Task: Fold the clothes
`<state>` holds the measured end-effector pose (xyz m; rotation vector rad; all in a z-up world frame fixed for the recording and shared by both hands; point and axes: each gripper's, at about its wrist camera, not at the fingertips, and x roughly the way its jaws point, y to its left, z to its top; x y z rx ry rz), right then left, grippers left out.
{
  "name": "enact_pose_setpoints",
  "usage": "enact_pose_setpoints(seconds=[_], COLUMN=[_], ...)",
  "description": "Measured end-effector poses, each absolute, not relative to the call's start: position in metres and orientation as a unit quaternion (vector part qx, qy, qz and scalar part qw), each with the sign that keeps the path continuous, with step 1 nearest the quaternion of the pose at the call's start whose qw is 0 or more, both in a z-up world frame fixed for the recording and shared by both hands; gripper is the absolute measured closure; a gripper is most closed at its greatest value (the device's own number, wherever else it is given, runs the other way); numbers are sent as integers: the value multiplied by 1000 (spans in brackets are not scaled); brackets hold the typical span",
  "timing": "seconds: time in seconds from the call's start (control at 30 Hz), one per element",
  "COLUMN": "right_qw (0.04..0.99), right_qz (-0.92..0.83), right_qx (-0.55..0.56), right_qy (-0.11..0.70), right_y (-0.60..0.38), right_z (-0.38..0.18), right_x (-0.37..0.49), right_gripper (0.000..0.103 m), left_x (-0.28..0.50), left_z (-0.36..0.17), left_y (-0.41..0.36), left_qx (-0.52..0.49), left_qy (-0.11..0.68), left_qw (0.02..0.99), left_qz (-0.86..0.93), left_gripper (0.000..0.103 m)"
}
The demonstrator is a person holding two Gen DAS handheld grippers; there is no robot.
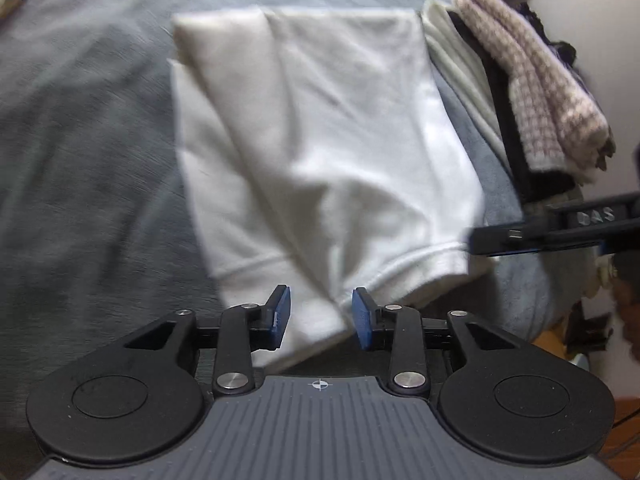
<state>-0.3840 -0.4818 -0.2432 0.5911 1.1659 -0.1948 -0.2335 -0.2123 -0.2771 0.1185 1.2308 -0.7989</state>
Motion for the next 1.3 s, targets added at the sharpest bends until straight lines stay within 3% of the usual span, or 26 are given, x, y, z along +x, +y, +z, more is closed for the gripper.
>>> enact_pose_setpoints(seconds=[0.17, 0.27, 0.4, 0.57, 0.73, 0.97, 1.1, 1.3], right_qw=[867, 870, 835, 826, 875, 857, 816, 803], right_qz=[-53, -26, -17, 4, -10, 83, 100, 70], right_qx=[152, 138, 133, 167, 142, 165, 130, 217], right_qy=[471, 472, 533, 538, 462, 482, 555, 552], right_y=[-466, -456, -453, -473, -494, -483, -463, -479], right_z=[-211, -228, -285, -268, -232, -262, -300, -312], right_x=[-354, -338, -340, -326, -286, -271, -286, -292], right_gripper=[85, 91, 96, 93, 92, 92, 95, 97], left_x=[-228, -236, -250, -261, -262, -264, -260, -224], left_z=[-254, -267, -301, -314, -314, -316, -313, -295], left_y=[-219, -244, -263, -265, -266, -263, -254, -223], left_qx=[45, 58, 87, 121, 130, 115, 91, 17], left_qy=[499, 499, 533, 527, 531, 537, 543, 596], left_qw=[765, 743, 718, 719, 722, 731, 732, 710], left_qz=[-404, -442, -439, -435, -424, -406, -402, -375], left_gripper=[69, 70, 70, 70, 70, 70, 70, 70])
